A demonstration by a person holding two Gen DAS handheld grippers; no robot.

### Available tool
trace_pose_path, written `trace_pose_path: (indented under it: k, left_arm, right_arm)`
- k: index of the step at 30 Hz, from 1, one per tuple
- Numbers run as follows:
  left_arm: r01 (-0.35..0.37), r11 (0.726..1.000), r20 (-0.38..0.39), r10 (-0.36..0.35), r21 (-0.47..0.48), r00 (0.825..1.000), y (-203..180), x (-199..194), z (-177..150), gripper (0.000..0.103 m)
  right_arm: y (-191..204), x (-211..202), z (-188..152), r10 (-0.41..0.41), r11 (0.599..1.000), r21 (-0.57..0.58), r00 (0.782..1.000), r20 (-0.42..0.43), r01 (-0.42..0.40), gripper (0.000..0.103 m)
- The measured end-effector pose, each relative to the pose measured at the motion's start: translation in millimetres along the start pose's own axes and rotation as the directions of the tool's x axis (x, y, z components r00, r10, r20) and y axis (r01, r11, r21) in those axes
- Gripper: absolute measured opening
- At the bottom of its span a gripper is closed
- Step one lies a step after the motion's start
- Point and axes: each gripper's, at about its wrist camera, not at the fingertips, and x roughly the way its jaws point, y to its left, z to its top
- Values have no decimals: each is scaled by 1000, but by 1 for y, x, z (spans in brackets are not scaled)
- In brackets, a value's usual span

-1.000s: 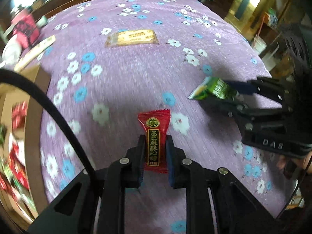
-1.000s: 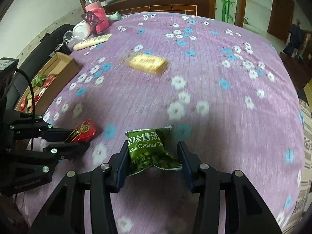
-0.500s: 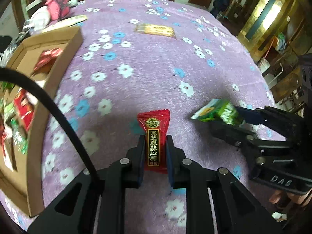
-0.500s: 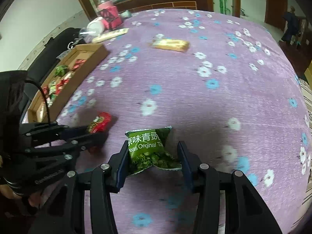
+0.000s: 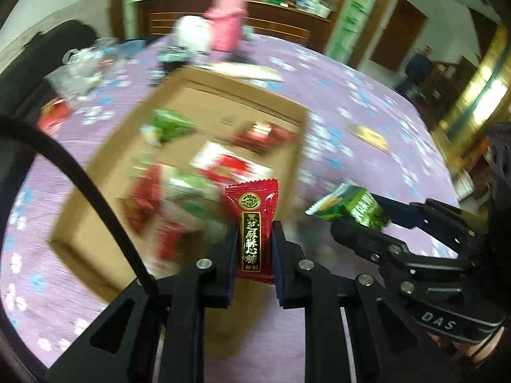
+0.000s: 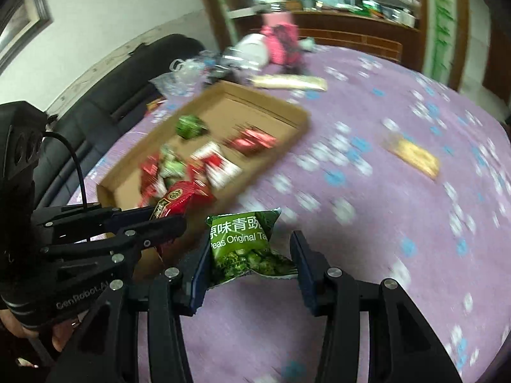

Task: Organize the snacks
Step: 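Carry the green bag and red candy bar over the cardboard box, then open both grippers over the box to release the snacks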

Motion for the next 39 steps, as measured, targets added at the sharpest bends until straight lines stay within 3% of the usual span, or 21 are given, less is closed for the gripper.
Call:
trace_pose_path:
  k: [6,9,13,15,17,22,27,33,39]
  left_arm:
    - [-108,991,-15,107,-81,994,51,12,18,21]
    - [-165,983,-33,163,-83,986,60,20,23,22]
    - [-235,968,-34,232,-91,972,66,22,20,47]
    - [-222,970,16,225,-101,974,67,16,17,50]
    - [-217,972,57,223,-95,973,63,10,14,53]
    - [-201,977,119,209,-71,971,46,-3,10,57]
    - [-187,980,179,197,-73,964,29,-19,3,63]
    - [-210,975,237,222,-75,946,0,-38,-8,70]
    - [-249,962,244,270,-113,932,-22,-46,-18,75]
  right_arm:
    - [42,43,34,46,998,-44,999,-14,-46,47]
    - [57,59,42,16,996,-90,1000,-20,-17,48]
    - [62,70,44,-42,993,-110,998,-44,36,50]
    - [58,65,42,-48,994,-96,998,-32,45,53]
    - [55,57,41,-56,995,-79,998,-17,55,62]
    - [48,33,32,-57,998,-31,998,16,57,63]
    - [38,1,11,-56,998,38,996,68,53,78]
    - [28,-32,-20,-63,996,72,992,105,56,82]
    - [9,-47,-46,-103,990,103,990,99,93,85]
